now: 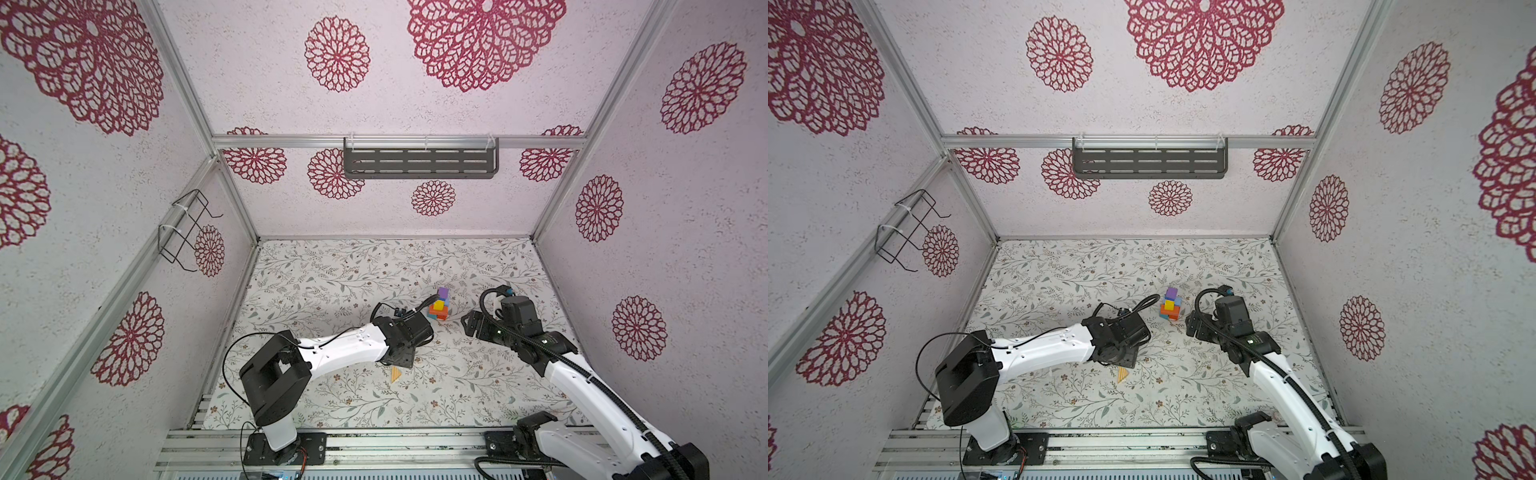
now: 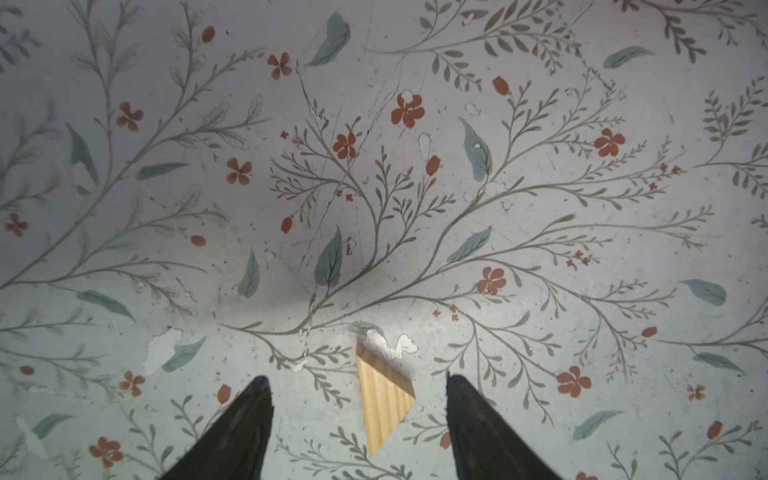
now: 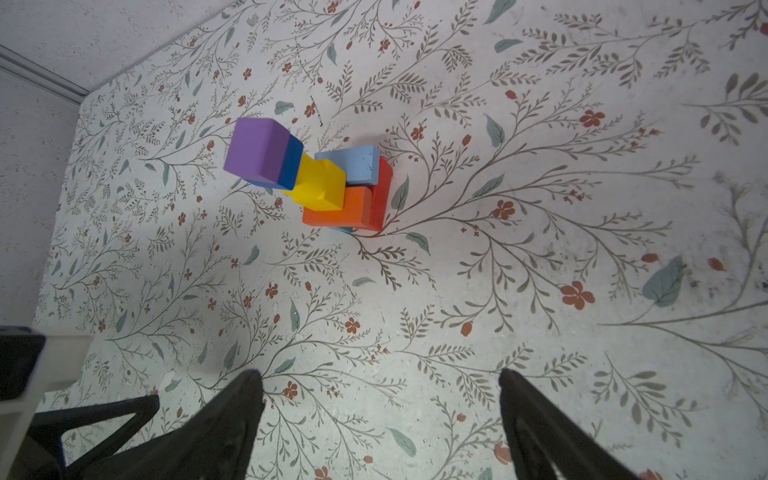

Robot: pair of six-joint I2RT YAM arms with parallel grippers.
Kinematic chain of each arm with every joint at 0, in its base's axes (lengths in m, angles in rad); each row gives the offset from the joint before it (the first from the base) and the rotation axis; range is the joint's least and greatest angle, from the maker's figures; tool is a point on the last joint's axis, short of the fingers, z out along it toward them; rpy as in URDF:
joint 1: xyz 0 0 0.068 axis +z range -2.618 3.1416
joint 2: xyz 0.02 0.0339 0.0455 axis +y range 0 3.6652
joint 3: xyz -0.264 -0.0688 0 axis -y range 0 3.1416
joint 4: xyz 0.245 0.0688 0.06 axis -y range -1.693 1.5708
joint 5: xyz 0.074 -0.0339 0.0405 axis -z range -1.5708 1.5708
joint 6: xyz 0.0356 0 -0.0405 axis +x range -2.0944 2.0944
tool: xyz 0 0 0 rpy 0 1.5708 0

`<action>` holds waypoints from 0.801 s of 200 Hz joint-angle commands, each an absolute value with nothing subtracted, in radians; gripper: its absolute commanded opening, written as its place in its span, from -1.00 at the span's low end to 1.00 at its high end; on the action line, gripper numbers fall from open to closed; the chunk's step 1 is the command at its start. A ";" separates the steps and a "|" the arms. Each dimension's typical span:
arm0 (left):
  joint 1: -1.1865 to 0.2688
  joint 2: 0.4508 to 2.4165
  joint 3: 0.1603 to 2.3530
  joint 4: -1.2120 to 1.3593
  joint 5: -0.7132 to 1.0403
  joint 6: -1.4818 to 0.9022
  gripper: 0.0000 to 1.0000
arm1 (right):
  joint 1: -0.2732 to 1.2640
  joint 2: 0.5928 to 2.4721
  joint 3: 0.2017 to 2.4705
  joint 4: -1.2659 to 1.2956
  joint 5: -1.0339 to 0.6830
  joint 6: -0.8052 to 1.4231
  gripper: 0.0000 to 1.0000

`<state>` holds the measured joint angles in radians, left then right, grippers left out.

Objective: Build the wood block tower
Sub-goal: 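Move the left gripper over the wooden wedge and close on it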

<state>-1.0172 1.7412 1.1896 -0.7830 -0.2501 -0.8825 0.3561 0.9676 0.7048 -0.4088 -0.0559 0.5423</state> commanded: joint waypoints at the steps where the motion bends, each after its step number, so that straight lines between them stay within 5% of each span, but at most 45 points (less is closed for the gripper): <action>1: -1.034 1.727 1.165 -0.716 -0.227 -0.967 0.30 | 0.368 0.965 0.740 -0.388 -0.031 0.561 0.82; 160: -1.080 1.779 1.121 -0.706 -0.172 -1.049 0.27 | 0.382 0.967 0.683 -0.345 -0.047 0.579 0.85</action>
<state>-1.0626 1.7691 1.1400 -0.7177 -0.1696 -1.0111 0.3710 0.9676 0.7029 -0.3920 -0.0483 0.5510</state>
